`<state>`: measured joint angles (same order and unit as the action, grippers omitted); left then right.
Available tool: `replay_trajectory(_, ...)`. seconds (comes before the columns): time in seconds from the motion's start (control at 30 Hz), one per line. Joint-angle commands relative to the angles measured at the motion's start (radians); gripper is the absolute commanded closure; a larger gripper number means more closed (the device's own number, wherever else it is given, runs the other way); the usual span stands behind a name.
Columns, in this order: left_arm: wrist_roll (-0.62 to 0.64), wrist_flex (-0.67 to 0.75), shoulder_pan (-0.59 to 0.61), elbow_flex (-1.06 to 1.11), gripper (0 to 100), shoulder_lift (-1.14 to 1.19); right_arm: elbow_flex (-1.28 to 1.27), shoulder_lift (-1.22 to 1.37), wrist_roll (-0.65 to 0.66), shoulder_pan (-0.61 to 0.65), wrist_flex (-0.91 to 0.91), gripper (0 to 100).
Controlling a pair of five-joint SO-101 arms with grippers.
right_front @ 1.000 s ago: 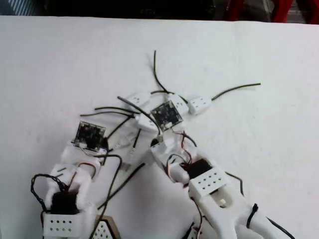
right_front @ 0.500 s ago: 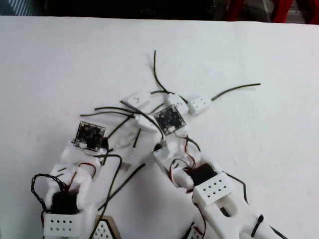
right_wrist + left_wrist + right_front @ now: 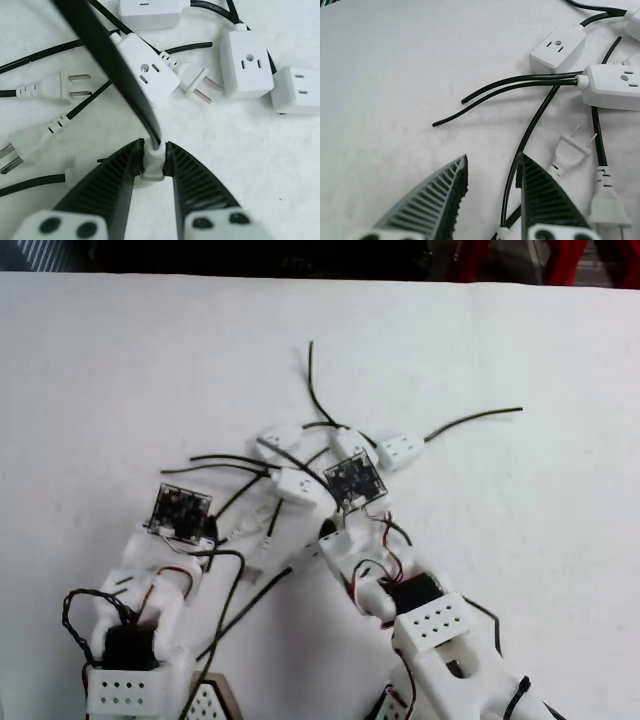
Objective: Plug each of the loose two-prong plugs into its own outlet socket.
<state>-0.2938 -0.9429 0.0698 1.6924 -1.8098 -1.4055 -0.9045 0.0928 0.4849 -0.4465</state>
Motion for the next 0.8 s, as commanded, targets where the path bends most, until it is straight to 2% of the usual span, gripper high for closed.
replay_trajectory(0.0, -0.005, 0.017, 0.01, -0.005, 83, -0.008, 0.003, -0.01, 0.005, 0.004, 0.007, 98.1)
replay_trajectory(0.2, -0.005, 0.017, 0.01, -0.005, 83, -0.008, 0.003, -0.01, 0.005, 0.053, 0.007, 98.1)
replay_trajectory(0.77, -0.005, 0.017, 0.01, -0.005, 83, -0.008, 0.011, -0.019, -0.044, 0.053, 0.01, 98.1)
